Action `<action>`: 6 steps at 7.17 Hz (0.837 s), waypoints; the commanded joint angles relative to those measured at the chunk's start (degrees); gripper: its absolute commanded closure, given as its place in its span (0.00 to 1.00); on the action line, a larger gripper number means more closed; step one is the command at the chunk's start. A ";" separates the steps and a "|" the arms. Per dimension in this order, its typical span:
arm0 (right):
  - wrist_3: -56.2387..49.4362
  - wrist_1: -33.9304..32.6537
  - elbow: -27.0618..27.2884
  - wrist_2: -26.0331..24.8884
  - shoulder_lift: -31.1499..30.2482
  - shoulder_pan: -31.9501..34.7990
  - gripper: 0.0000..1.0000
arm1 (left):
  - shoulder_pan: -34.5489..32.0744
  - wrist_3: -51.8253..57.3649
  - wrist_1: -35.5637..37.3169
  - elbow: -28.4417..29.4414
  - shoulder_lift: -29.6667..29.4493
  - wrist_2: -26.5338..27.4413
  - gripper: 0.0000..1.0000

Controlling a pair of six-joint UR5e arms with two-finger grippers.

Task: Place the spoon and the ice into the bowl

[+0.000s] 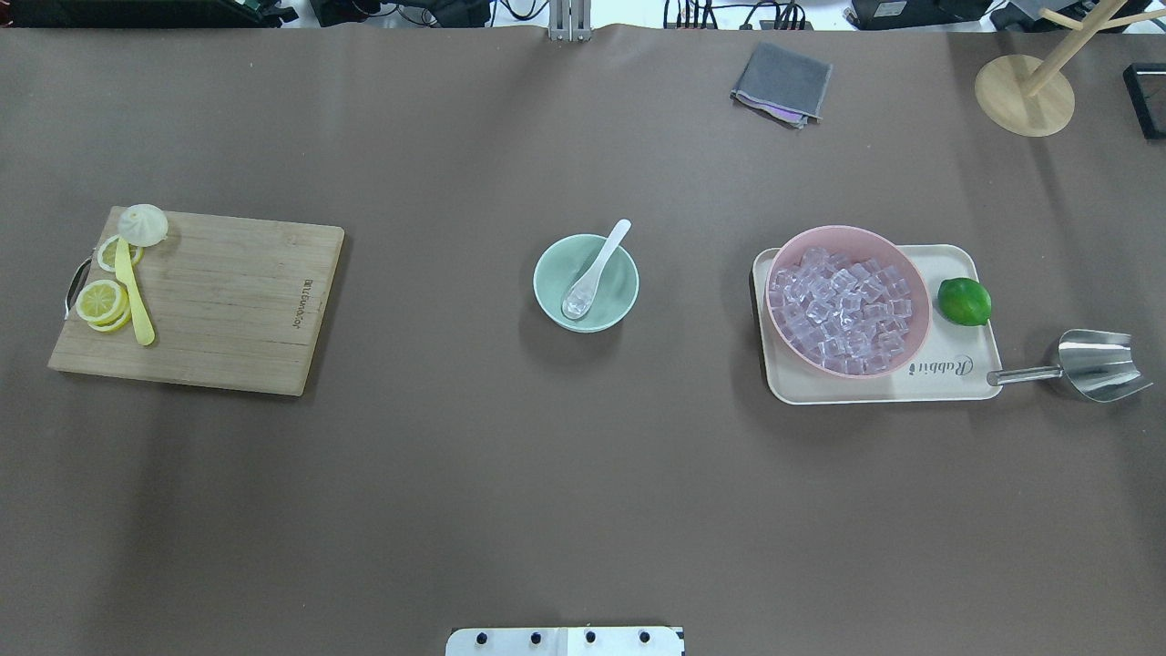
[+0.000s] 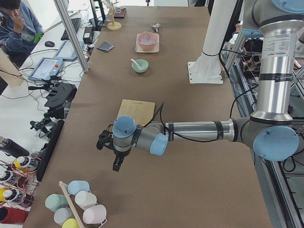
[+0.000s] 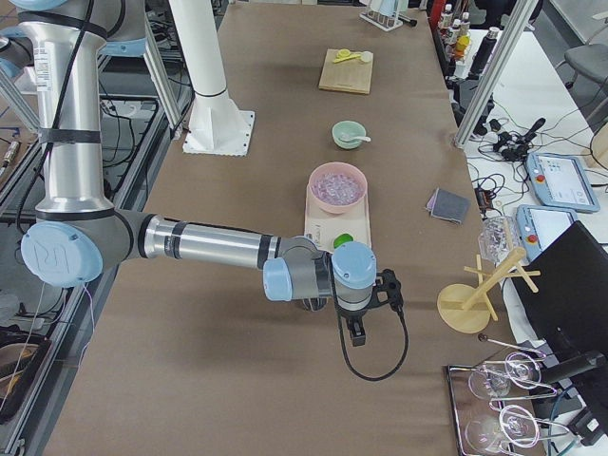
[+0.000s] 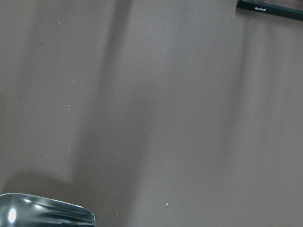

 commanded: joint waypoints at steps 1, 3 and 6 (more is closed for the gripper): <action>-1.13 0.01 -0.55 0.13 -0.45 0.00 0.00 | 0.15 0.20 0.27 -0.81 -0.20 4.90 0.02; -2.02 0.10 -0.02 0.04 -1.76 0.00 0.00 | 0.24 -0.41 -0.08 2.25 -0.72 0.16 0.02; -2.02 0.19 -0.19 -0.05 -1.59 0.00 0.00 | 0.15 -0.33 2.73 -0.70 -1.16 -4.78 0.02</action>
